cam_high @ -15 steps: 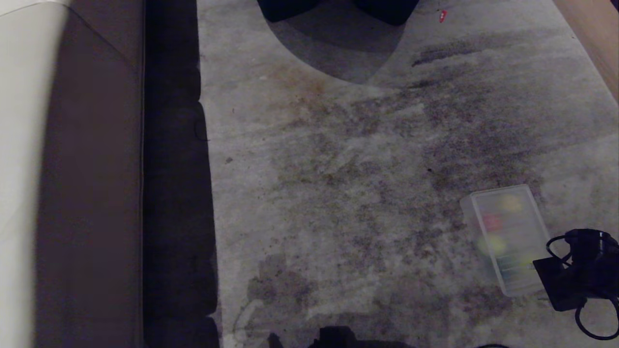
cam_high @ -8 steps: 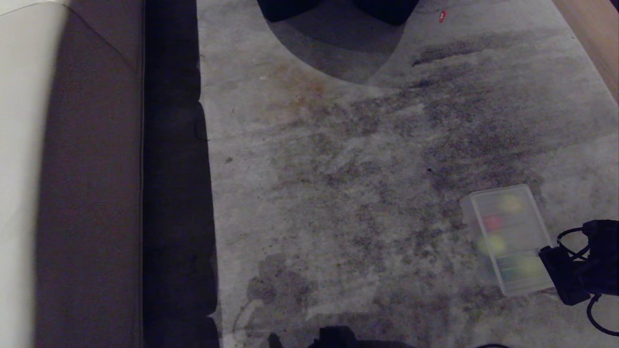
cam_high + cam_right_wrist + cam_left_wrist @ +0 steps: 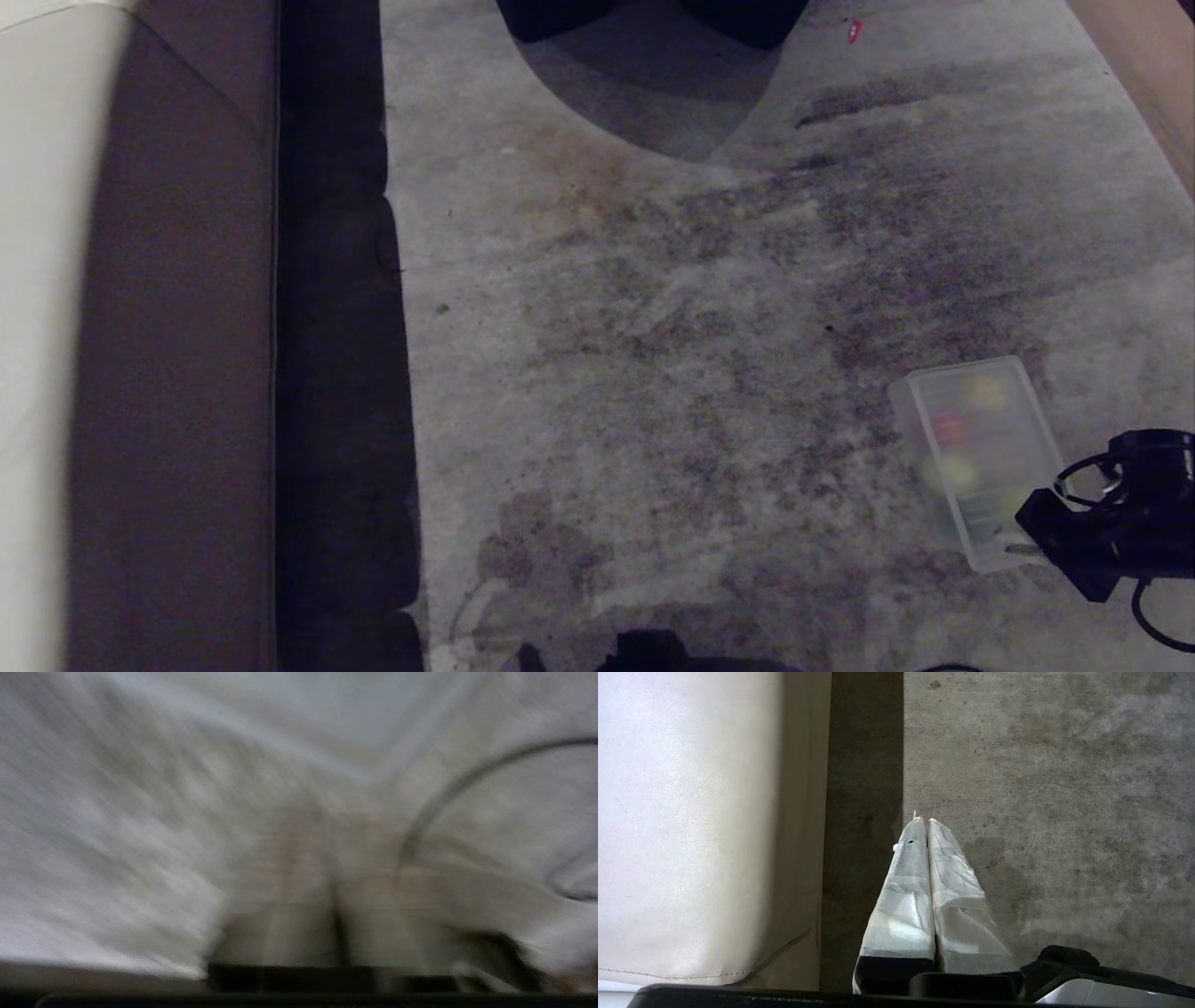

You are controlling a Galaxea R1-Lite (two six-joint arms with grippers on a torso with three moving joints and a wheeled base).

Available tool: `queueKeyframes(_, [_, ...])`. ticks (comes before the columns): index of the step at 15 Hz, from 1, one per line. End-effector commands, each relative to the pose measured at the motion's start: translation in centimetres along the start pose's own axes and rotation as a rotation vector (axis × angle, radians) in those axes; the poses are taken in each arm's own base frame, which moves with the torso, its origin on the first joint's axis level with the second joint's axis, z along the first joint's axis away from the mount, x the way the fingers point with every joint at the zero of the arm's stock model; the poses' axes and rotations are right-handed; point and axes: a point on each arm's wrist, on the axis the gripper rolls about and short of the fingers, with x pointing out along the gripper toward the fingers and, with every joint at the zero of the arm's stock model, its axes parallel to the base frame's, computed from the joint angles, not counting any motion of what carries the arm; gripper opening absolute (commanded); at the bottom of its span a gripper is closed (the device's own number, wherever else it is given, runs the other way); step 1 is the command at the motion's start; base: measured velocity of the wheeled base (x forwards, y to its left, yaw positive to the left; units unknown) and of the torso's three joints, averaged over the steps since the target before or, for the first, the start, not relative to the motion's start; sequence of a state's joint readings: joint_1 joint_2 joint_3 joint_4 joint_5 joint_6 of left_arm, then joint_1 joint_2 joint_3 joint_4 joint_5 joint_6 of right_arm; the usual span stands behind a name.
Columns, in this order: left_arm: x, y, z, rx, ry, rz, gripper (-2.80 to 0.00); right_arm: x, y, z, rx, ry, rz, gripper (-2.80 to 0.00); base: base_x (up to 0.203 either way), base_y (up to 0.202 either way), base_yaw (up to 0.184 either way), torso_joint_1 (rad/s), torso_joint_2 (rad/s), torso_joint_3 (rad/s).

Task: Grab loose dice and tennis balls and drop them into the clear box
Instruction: Close the lid

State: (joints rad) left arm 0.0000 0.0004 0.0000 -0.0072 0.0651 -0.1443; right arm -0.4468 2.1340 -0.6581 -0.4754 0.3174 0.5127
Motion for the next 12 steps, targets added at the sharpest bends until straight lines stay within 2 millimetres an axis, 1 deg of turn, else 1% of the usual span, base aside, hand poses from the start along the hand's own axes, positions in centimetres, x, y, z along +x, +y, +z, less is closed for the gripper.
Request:
queueKeyframes(1, [0.0,0.0,0.0,-0.001,0.001,0.001,-2.8,0.8,-0.3,-0.8,-0.091,0.072,-0.028,-2.8,0.0,0.0,0.0,0.0,0.0,0.0])
queueKeyframes(3, [0.0,0.0,0.0,-0.002,-0.001,0.001,-2.8,1.5,-0.3,-1.0,-0.131,0.095,-0.027,-2.8,0.0,0.0,0.0,0.0,0.0,0.0])
queueKeyframes(5, [0.0,0.0,0.0,-0.001,0.0,0.001,-2.8,2.7,-0.2,-1.1,-0.159,0.115,-0.03,-2.8,0.0,0.0,0.0,0.0,0.0,0.0])
queueKeyframes(7, [0.0,0.0,0.0,-0.001,0.0,0.001,-2.8,3.8,0.1,-0.3,-0.181,0.096,-0.03,-2.8,0.0,0.0,0.0,0.0,0.0,0.0])
queueKeyframes(10, [0.0,0.0,0.0,-0.001,0.001,0.001,-2.8,5.5,0.0,0.3,-0.183,0.096,-0.034,-2.8,0.0,0.0,0.0,0.0,0.0,0.0])
queueKeyframes(12, [0.0,0.0,0.0,-0.001,0.001,0.001,-2.8,6.1,0.4,0.8,-0.193,0.087,-0.02,-2.8,0.0,0.0,0.0,0.0,0.0,0.0])
